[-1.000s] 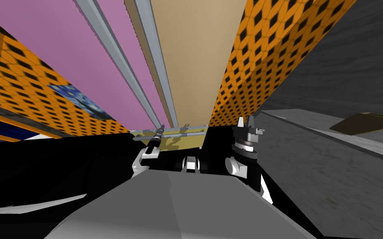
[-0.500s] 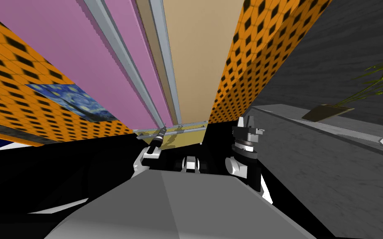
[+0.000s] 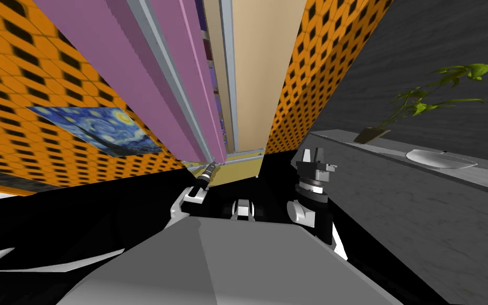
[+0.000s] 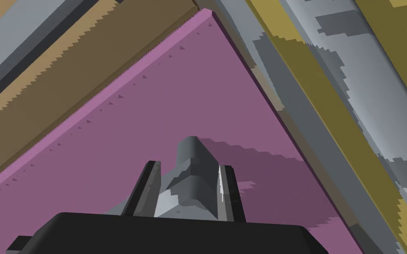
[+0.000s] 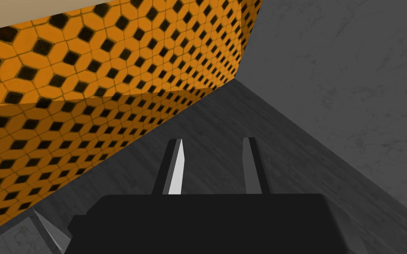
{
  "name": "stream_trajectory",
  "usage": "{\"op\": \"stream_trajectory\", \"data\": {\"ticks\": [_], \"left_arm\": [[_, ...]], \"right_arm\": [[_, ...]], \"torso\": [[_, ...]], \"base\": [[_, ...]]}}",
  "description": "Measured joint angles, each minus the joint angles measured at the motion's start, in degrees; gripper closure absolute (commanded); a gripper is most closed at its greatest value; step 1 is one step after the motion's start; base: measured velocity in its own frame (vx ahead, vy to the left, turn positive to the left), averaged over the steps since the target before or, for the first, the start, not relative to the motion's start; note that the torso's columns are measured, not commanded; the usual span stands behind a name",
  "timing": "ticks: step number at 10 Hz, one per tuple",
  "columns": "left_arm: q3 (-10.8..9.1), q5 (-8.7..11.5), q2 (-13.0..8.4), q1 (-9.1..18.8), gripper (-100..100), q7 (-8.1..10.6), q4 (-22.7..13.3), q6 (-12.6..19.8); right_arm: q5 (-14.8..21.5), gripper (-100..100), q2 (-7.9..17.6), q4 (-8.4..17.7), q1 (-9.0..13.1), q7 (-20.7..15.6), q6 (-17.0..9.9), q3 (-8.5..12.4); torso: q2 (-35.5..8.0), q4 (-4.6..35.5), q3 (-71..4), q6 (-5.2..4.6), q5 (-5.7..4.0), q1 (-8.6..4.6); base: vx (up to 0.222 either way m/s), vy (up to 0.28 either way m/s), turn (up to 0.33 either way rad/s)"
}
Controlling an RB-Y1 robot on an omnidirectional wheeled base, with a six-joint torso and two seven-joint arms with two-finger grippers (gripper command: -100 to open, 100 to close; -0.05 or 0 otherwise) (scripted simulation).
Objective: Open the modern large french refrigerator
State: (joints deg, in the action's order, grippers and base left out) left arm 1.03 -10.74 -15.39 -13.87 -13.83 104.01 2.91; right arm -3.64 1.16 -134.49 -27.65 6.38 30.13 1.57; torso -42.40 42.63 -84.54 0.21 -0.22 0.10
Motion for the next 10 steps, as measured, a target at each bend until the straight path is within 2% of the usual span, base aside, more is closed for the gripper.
{"op": "stream_trajectory", "data": {"ticks": [2, 4, 5, 8, 10], "left_arm": [[1.27, 0.29, -0.9, -0.39, 100, 0.28, 0.54, 0.27], [2.79, 0.51, -1.91, -1.4, 100, 0.38, 1.11, -0.24], [4.19, 0.7, -2.63, -1.81, 100, 0.44, 2.05, -0.38], [7.57, 1.09, -4.28, -2.72, 100, 0.6, 3.53, -1.46], [9.21, 1.39, -5.52, -3.33, 100, 0.75, 4.25, -1.98]], "right_arm": [[0.0, 0, -0.02, 0.0, -0.02, 0.0, 0.0, -0.01], [0.0, 0, 0.0, -0.01, -0.02, 0.0, 0.01, 0.0], [0.0, 0, 0.01, -0.01, -0.02, 0.0, 0.01, 0.0], [0.0, 0, -0.01, 0.0, -0.02, 0.0, 0.0, 0.0], [0.0, 0, 0.0, -0.01, -0.02, 0.0, 0.0, 0.0]], "torso": [[0.42, -0.18, -0.21, -0.16, -0.08, -0.61], [0.17, -0.23, -0.09, -0.35, 0.17, 0.01], [-0.04, -0.1, 0.05, -0.17, 0.2, 0.24], [0.04, -0.04, 0.02, 0.22, 0.06, 0.1], [0.06, -0.03, -0.02, 0.04, 0.13, 0.33]], "base": [[-0.102, 0.094, -0.055], [-0.135, 0.261, -0.185], [-0.157, 0.275, -0.204], [-0.13, 0.193, -0.091], [-0.148, 0.24, -0.156]]}}
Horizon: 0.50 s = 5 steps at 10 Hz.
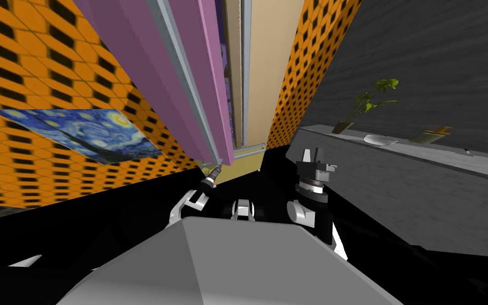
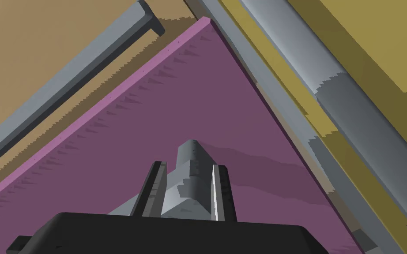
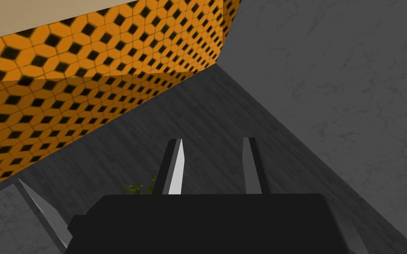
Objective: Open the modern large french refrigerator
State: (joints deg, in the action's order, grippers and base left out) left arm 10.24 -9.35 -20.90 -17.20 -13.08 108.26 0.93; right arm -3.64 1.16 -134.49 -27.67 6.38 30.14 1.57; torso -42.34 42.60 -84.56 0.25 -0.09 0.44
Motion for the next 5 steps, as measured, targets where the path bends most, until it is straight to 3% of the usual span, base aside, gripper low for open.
{"op": "stream_trajectory", "data": {"ticks": [3, 5], "left_arm": [[2.65, 0.48, -2.04, -1.2, 100, 0.25, 1.78, -1.14], [3.57, 0.63, -2.64, -1.65, 100, 0.34, 2.1, -1.34]], "right_arm": [[0.0, 0, -0.01, 0.0, -0.01, 0.0, 0.0, 0.0], [0.0, 0, -0.01, 0.0, -0.01, 0.0, 0.0, -0.01]], "torso": [[-0.06, -0.01, 0.04, 0.05, -0.06, -0.33], [0.27, -0.15, -0.14, -0.16, -0.07, -0.65]], "base": [[-0.155, 0.2, -0.091], [-0.066, 0.101, -0.048]]}}
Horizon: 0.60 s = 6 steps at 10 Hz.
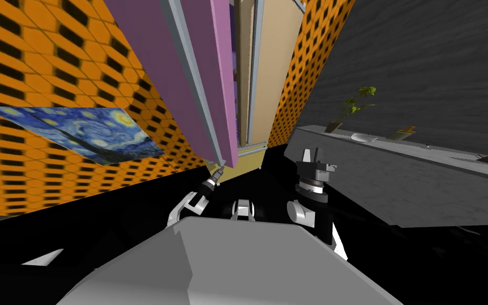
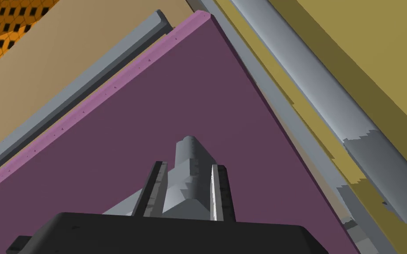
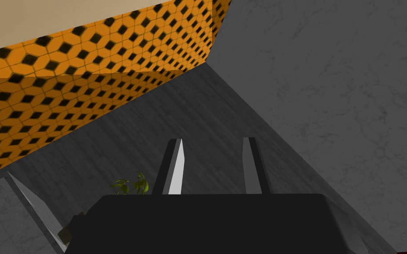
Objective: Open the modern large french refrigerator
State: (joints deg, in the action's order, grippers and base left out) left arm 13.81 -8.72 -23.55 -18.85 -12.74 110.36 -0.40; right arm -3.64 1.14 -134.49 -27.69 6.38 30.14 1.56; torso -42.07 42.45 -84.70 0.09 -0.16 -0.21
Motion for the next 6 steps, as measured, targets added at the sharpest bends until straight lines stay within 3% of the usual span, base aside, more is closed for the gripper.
{"op": "stream_trajectory", "data": {"ticks": [3, 6], "left_arm": [[2.91, 0.12, -2.22, -1.61, 100, 0.01, 1.82, -1.03], [6.32, 0.09, -4.66, -2.94, 100, -0.09, 3.82, -3.14]], "right_arm": [[0.0, 0, 0.02, 0.0, 0.0, 0.0, 0.0, 0.01], [0.0, 0, 0.02, 0.0, 0.01, 0.0, 0.0, 0.01]], "torso": [[-0.15, 0.09, 0.07, 0.09, 0.14, 0.68], [-0.31, 0.18, 0.16, 0.37, 0.15, 0.88]], "base": [[-0.057, 0.277, -0.187], [-0.127, 0.271, -0.127]]}}
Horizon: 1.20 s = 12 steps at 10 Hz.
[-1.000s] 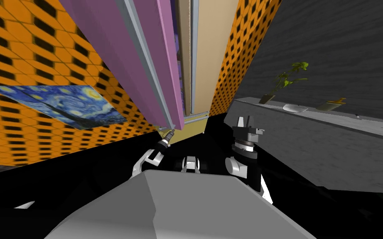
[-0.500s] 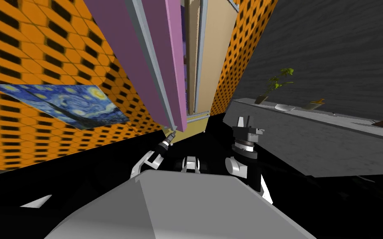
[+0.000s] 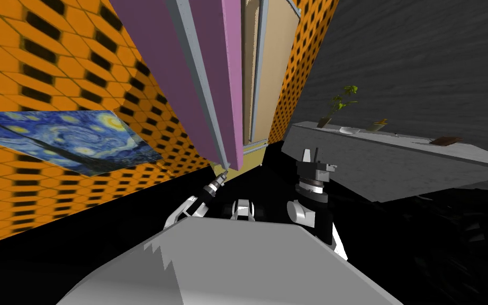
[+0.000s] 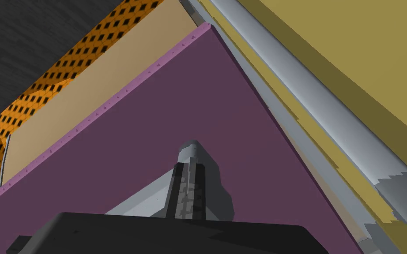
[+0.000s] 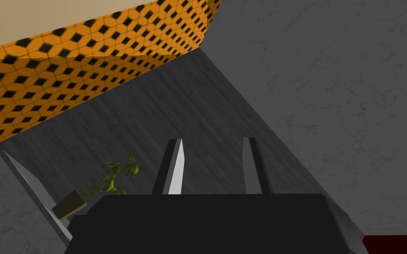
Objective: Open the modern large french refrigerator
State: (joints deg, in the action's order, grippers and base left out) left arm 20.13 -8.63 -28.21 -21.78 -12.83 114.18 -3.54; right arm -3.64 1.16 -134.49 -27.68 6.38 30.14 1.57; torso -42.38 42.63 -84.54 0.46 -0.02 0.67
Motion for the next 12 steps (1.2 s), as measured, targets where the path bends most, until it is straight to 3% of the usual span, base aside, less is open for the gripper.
{"op": "stream_trajectory", "data": {"ticks": [2, 3, 5, 12], "left_arm": [[1.54, 0.1, -2.01, -1.22, 100, 0.04, 1.51, -1.16], [2.46, 0.14, -2.93, -1.67, -100, 0.07, 2.28, -1.53], [3.11, 0.28, -3.87, -2.72, -100, 0.12, 4.76, -0.83], [4.17, 0.99, -7.69, -7.03, -100, 0.5, 14.65, 4.79]], "right_arm": [[0.0, 0, 0.0, 0.0, 0.0, 0.0, 0.0, 0.0], [0.0, 0, 0.0, 0.0, -0.01, 0.0, 0.0, 0.0], [0.0, 0, -0.03, -0.01, -0.02, 0.0, 0.0, -0.03], [0.0, 0, -0.02, -0.01, -0.02, 0.0, 0.01, -0.02]], "torso": [[0.17, -0.09, -0.11, -0.25, -0.03, -0.33], [0.17, -0.09, -0.13, -0.35, -0.06, -0.51], [1.05, -0.49, -0.56, -0.4, -0.17, -1.08], [0.28, 0.06, -0.2, -0.16, -0.04, 0.02]], "base": [[-0.113, 0.269, -0.134], [-0.056, 0.119, -0.014], [0.019, -0.041, 0.083], [0.047, -0.022, 0.028]]}}
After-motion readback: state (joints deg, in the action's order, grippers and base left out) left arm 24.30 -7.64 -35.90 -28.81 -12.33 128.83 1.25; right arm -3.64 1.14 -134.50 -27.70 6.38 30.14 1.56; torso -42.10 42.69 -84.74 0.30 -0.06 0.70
